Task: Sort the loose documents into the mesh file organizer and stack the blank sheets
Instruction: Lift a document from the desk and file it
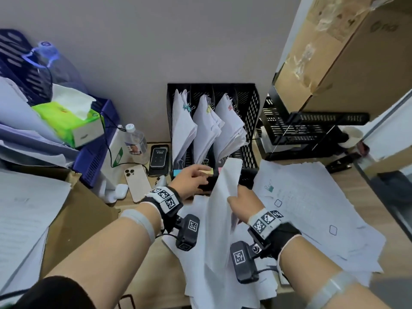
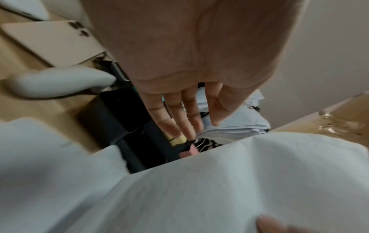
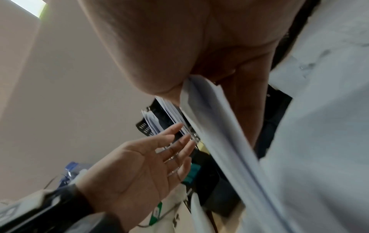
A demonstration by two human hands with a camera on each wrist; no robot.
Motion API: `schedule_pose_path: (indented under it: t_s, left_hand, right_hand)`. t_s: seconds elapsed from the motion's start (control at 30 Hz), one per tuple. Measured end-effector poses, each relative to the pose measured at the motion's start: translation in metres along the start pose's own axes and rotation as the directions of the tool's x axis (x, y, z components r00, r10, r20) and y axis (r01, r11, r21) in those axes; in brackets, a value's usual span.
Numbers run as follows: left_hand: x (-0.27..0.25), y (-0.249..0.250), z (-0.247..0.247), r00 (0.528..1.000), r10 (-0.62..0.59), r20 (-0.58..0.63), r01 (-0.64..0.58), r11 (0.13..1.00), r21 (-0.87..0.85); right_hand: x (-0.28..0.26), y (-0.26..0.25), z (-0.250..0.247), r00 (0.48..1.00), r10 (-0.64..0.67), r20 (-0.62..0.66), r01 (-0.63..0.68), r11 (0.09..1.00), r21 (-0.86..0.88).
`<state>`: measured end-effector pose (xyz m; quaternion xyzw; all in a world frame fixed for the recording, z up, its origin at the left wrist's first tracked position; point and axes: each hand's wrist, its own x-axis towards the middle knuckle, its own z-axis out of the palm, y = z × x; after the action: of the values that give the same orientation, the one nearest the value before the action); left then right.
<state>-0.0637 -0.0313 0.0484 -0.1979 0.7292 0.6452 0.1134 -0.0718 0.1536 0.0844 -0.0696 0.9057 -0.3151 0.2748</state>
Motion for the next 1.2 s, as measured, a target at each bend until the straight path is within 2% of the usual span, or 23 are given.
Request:
schedule_pose_path:
  t_s: [0.07, 0.13, 0.27, 0.33, 0.43, 0.5, 0.57, 0.67, 0.73, 0.87, 1.0, 1.13, 1.2]
  left_hand:
    - [0.014, 0.02, -0.009, 0.996, 0.085, -0.027, -0.082, 0.992, 0.092]
    - [0.026, 0.039, -0.012, 0.991, 0.13, 0.022, -0.132, 0.97, 0.202]
    - [0.036, 0.059, -0.004, 0.99, 0.077, 0.12, -0.12, 0.902, 0.414]
    - [0.035, 0.062, -0.002, 0.992, 0.048, 0.12, -0.1, 0.871, 0.482]
    - [0.031, 0.059, -0.003, 0.997, 0.049, 0.064, -0.071, 0.914, 0.398]
    - [0.035, 0.051, -0.009, 0.997, 0.051, -0.06, -0.032, 0.955, 0.295]
    - [0.041, 0.044, -0.016, 0.991, 0.034, -0.132, -0.006, 0.978, 0.21]
    - [0.044, 0.042, -0.021, 0.991, -0.011, -0.135, 0.026, 0.993, 0.114]
    - [0.041, 0.045, -0.021, 0.996, -0.029, -0.084, 0.035, 0.997, 0.075]
    - [0.029, 0.056, -0.019, 0.996, -0.014, -0.085, 0.02, 0.997, 0.068]
    - [0.023, 0.058, -0.014, 0.994, 0.023, -0.11, -0.016, 0.998, 0.068]
    - [0.03, 0.054, -0.01, 0.989, 0.005, -0.148, 0.005, 0.998, 0.063]
    - [0.032, 0.052, -0.009, 0.987, -0.024, -0.158, 0.033, 0.998, 0.057]
  right_hand:
    - [-0.004, -0.005, -0.016, 0.999, -0.033, -0.042, 0.034, 0.999, 0.012]
    - [-0.007, -0.008, -0.031, 0.992, -0.053, -0.113, 0.056, 0.998, 0.023]
    - [-0.014, -0.016, -0.057, 0.968, -0.098, -0.232, 0.113, 0.992, 0.052]
    - [-0.017, -0.022, -0.069, 0.956, -0.133, -0.261, 0.152, 0.987, 0.054]
    - [-0.016, -0.032, -0.086, 0.941, -0.199, -0.272, 0.215, 0.976, 0.027]
    - [-0.01, -0.04, -0.096, 0.934, -0.248, -0.259, 0.258, 0.966, 0.007]
    - [0.0, -0.05, -0.105, 0.925, -0.279, -0.257, 0.283, 0.959, -0.022]
    - [0.02, -0.07, -0.115, 0.902, -0.337, -0.27, 0.326, 0.942, -0.085]
    - [0.032, -0.085, -0.12, 0.889, -0.366, -0.274, 0.346, 0.931, -0.119]
    - [0.054, -0.11, -0.13, 0.868, -0.417, -0.269, 0.391, 0.908, -0.147]
    - [0.08, -0.124, -0.136, 0.824, -0.435, -0.363, 0.419, 0.899, -0.126]
    - [0.1, -0.128, -0.116, 0.811, -0.451, -0.373, 0.454, 0.887, -0.085]
    - [0.115, -0.123, -0.096, 0.82, -0.485, -0.303, 0.485, 0.871, -0.081]
